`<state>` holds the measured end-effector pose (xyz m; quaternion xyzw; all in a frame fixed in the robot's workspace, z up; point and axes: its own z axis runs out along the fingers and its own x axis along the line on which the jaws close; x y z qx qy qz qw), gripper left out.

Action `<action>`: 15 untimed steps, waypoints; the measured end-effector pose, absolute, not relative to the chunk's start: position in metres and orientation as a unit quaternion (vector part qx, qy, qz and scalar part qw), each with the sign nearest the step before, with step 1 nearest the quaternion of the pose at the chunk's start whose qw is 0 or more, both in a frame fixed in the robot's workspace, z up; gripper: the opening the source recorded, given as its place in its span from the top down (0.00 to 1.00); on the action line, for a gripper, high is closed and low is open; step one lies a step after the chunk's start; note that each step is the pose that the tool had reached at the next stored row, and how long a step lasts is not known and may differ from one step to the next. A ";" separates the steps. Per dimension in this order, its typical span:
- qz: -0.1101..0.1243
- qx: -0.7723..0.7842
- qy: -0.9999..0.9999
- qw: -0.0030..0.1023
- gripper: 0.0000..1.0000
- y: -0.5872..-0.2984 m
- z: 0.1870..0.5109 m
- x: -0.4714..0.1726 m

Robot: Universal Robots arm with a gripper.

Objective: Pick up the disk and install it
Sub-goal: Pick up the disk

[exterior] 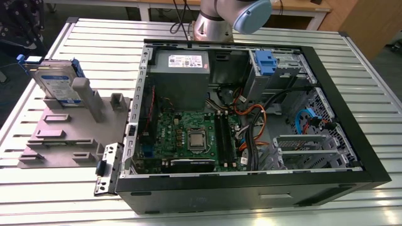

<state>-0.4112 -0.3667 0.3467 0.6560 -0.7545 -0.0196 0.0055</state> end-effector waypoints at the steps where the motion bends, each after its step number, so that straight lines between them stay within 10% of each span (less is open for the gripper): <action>1: -0.020 0.656 -0.754 0.006 0.89 -0.367 0.347 -0.411; 15: -0.020 0.656 -0.754 0.006 0.89 -0.371 0.349 -0.411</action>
